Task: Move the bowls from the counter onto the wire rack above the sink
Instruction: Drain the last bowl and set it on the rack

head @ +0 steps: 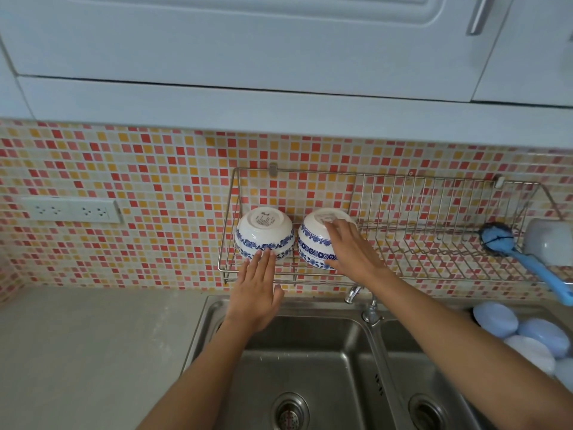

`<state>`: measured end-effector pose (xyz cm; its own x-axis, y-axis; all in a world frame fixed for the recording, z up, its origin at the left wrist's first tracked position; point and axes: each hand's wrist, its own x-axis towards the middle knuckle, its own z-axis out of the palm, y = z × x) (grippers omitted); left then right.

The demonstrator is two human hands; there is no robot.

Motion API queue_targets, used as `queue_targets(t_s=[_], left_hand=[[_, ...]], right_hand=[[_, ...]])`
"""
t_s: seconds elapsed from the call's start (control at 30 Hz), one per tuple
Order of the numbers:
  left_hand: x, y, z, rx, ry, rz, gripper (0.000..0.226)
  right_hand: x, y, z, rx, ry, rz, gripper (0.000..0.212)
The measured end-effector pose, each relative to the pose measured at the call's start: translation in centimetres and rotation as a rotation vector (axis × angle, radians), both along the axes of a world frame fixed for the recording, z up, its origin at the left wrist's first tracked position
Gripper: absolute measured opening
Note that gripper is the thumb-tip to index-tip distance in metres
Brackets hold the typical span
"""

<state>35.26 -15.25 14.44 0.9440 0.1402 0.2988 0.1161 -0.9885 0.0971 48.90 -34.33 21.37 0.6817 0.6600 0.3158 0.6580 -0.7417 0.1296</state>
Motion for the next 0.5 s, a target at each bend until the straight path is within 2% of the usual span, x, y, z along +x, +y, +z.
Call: queue_targets(t_s=[0.1, 0.2, 0.3, 0.4, 0.5], left_hand=[[0.0, 0.0, 0.0, -0.001, 0.002, 0.0, 0.074], [0.0, -0.2, 0.4, -0.042, 0.006, 0.007, 0.076], [0.2, -0.1, 1.6, -0.155, -0.06, 0.025, 0.065], [1.6, 0.9, 2.9, -0.235, -0.172, 0.05, 0.061], [3.6, 2.5, 4.1, -0.262, -0.195, 0.085, 0.063]], right_hand=[[0.2, -0.2, -0.3, 0.073, 0.049, 0.019, 0.092], [0.6, -0.9, -0.8, 0.283, 0.168, 0.006, 0.092], [0.8, -1.5, -1.5, 0.441, 0.241, -0.034, 0.091], [0.9, -1.4, -1.9, 0.464, 0.227, -0.06, 0.084], [1.0, -1.3, -2.1, 0.448, 0.194, -0.067, 0.078]])
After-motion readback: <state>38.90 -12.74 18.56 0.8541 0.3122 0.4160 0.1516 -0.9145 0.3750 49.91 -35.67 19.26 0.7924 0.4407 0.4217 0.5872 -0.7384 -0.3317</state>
